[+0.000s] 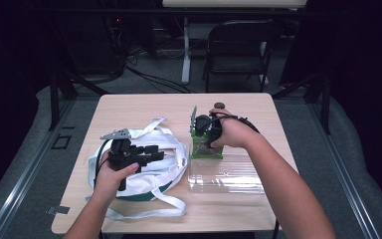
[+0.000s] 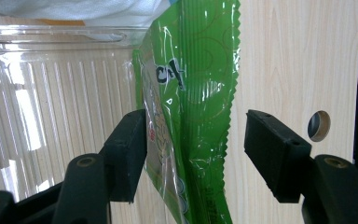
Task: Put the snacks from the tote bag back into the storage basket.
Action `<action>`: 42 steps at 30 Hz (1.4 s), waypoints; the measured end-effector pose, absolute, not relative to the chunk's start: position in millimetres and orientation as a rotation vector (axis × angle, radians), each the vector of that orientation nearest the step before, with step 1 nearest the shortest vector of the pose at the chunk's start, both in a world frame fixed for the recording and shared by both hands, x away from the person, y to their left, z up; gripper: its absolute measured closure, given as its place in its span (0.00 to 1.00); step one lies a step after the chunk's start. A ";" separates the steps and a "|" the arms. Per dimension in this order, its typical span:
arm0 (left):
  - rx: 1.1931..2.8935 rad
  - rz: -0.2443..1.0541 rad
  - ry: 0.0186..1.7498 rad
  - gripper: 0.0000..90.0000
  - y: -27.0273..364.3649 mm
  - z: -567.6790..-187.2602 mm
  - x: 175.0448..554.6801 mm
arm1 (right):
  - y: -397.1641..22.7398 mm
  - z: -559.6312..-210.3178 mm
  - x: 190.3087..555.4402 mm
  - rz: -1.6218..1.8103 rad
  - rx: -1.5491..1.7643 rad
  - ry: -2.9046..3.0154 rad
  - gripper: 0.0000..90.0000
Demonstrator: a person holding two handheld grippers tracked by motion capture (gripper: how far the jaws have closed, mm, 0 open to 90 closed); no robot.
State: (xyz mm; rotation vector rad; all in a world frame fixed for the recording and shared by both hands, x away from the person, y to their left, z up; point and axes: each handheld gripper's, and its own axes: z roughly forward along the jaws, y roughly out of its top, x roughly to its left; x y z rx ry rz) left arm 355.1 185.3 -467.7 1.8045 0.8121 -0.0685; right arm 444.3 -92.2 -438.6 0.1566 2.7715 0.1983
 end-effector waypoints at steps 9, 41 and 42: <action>1.801 -0.066 0.818 0.57 186.5 -467.7 355.5 | -93.0 -437.0 443.6 0.217 0.169 2.778 0.42; 1.787 -0.055 0.850 0.55 194.1 -470.0 358.2 | -96.9 -415.5 440.0 0.416 0.260 2.777 0.40; 1.787 -0.055 0.850 0.55 194.1 -470.0 358.2 | -96.9 -415.5 440.0 0.416 0.260 2.777 0.40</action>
